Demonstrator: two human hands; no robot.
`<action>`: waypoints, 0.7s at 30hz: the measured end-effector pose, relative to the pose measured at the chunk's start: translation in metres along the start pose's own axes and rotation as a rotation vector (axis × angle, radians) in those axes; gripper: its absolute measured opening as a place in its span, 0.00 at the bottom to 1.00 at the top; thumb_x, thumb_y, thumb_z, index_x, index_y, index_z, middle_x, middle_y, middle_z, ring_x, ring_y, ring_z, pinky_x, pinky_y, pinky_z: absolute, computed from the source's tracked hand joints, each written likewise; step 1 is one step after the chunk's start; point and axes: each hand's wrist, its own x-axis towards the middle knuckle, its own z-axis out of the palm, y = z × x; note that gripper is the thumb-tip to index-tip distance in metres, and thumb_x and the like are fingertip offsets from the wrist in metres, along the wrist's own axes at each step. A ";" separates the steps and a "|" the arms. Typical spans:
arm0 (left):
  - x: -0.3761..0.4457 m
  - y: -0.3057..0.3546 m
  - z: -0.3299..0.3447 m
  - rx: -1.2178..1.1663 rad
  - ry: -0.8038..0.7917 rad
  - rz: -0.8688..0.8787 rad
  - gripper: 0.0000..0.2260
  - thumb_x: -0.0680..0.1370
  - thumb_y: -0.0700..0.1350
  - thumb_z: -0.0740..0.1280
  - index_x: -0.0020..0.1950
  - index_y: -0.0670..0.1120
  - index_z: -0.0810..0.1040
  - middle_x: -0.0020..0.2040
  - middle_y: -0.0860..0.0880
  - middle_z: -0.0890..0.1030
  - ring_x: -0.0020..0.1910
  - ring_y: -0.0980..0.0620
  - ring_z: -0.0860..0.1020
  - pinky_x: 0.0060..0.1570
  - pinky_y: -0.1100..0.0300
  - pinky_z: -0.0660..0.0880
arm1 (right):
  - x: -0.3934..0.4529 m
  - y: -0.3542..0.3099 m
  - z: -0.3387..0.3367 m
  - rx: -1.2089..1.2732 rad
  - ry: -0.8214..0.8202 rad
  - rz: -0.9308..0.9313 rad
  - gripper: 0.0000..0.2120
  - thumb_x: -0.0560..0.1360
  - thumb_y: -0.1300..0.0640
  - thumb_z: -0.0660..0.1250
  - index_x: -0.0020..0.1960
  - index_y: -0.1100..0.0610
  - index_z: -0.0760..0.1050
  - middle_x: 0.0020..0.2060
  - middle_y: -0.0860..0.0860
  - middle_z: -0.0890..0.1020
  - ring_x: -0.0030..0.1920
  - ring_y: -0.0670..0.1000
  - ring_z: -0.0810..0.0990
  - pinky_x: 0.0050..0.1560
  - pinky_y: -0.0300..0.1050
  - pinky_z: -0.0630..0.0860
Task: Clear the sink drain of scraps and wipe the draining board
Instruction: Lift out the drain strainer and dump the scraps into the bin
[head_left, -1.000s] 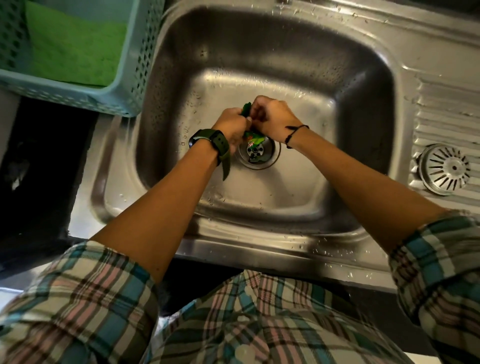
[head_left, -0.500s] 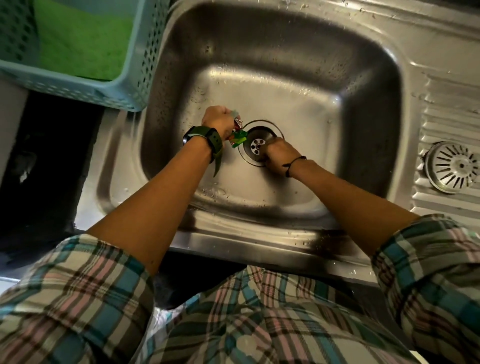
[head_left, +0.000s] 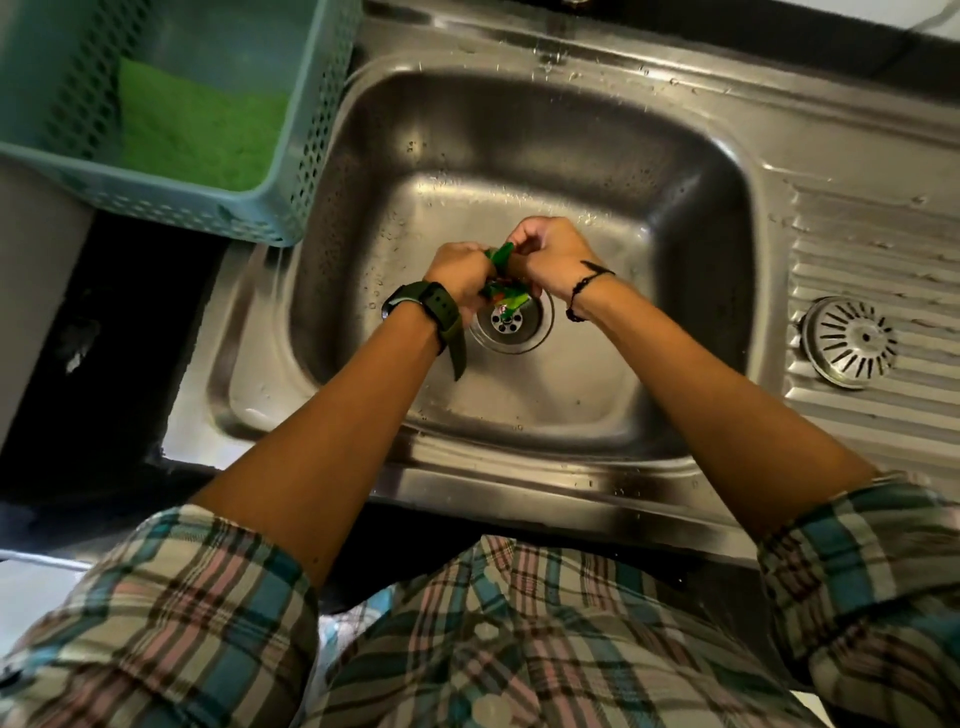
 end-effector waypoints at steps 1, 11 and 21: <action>-0.004 0.002 -0.001 -0.049 -0.003 -0.008 0.11 0.74 0.28 0.55 0.41 0.38 0.74 0.40 0.42 0.76 0.41 0.45 0.77 0.42 0.52 0.80 | -0.002 -0.001 0.001 -0.007 0.020 -0.010 0.15 0.72 0.67 0.66 0.33 0.50 0.71 0.31 0.47 0.75 0.28 0.44 0.72 0.22 0.31 0.70; -0.046 0.008 -0.013 -0.242 0.098 0.046 0.13 0.77 0.29 0.55 0.59 0.33 0.73 0.43 0.42 0.76 0.43 0.46 0.77 0.58 0.49 0.76 | -0.042 -0.028 0.009 0.263 0.143 -0.035 0.06 0.74 0.67 0.63 0.47 0.58 0.76 0.43 0.54 0.79 0.34 0.47 0.79 0.26 0.32 0.76; -0.117 -0.009 -0.049 -0.359 0.275 0.311 0.16 0.75 0.28 0.53 0.38 0.43 0.75 0.38 0.45 0.78 0.39 0.47 0.77 0.46 0.49 0.78 | -0.103 -0.068 0.051 0.502 -0.069 -0.155 0.13 0.73 0.70 0.64 0.37 0.54 0.69 0.43 0.57 0.77 0.43 0.56 0.81 0.35 0.44 0.82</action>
